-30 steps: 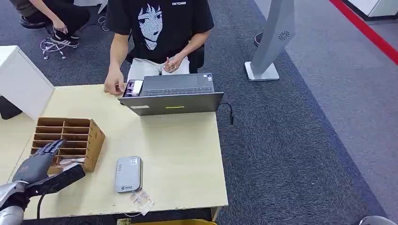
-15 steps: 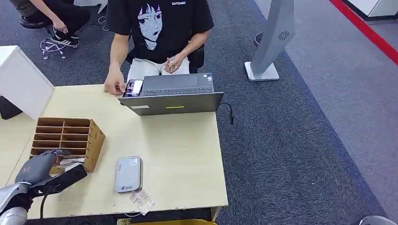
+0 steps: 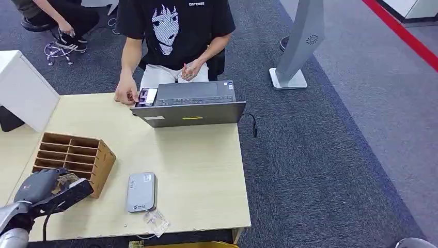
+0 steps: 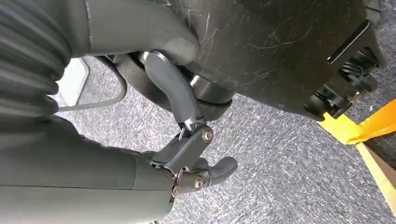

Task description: Pass the card to the sensor for recognition and then transmit it.

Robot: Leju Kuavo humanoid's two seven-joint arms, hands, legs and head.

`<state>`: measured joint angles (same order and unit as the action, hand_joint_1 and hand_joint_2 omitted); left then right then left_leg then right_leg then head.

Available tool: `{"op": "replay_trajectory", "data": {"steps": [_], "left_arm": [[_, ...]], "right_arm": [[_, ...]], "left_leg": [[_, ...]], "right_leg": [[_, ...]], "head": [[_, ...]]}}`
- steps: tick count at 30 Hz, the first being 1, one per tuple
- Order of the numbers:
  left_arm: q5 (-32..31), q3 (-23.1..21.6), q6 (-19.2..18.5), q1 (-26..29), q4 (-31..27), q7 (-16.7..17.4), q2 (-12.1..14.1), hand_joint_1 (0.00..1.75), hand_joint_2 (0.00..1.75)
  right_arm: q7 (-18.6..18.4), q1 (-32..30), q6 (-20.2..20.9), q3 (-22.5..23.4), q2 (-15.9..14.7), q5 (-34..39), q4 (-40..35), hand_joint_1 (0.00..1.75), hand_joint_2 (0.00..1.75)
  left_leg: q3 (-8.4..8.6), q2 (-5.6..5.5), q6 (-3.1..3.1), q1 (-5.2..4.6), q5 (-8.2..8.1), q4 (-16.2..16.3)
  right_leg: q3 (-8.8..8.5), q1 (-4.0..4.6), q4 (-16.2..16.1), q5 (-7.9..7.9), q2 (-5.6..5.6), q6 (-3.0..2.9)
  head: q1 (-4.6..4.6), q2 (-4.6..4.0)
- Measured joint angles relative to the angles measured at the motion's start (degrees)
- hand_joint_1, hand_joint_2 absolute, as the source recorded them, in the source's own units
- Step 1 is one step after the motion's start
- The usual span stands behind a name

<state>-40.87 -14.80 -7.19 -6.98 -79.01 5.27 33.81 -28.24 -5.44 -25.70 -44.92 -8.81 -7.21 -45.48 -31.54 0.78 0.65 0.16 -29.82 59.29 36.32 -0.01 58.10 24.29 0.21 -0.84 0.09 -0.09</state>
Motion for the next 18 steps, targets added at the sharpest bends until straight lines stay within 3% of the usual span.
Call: {"op": "replay_trajectory", "data": {"steps": [5,11,18], "left_arm": [[-0.39,1.29,0.85,0.7,0.24,0.04,0.15,1.75,1.75],[-4.15,3.1,6.36,1.73,-0.07,0.22,-0.04,1.75,1.75],[-6.58,7.81,10.3,1.5,-6.37,-0.59,0.44,1.75,1.75]], "right_arm": [[0.17,-0.09,-0.09,0.13,0.17,0.57,0.09,0.0,1.75],[-0.24,-0.41,-0.65,0.13,0.2,0.68,0.02,0.0,1.75],[-1.62,-1.3,-1.2,0.15,0.2,-0.72,-0.92,0.0,1.75]], "left_leg": [[0.01,0.0,0.0,0.0,0.0,0.0],[0.02,0.0,0.0,0.0,0.0,0.0],[0.02,-0.01,0.0,0.0,0.01,0.0]], "right_leg": [[0.0,0.0,0.0,0.0,0.0,0.0],[0.0,0.0,0.0,0.0,0.0,0.0],[0.0,0.01,0.0,0.0,0.0,0.0]], "head": [[0.0,0.0],[0.0,0.0],[0.0,0.0]]}}
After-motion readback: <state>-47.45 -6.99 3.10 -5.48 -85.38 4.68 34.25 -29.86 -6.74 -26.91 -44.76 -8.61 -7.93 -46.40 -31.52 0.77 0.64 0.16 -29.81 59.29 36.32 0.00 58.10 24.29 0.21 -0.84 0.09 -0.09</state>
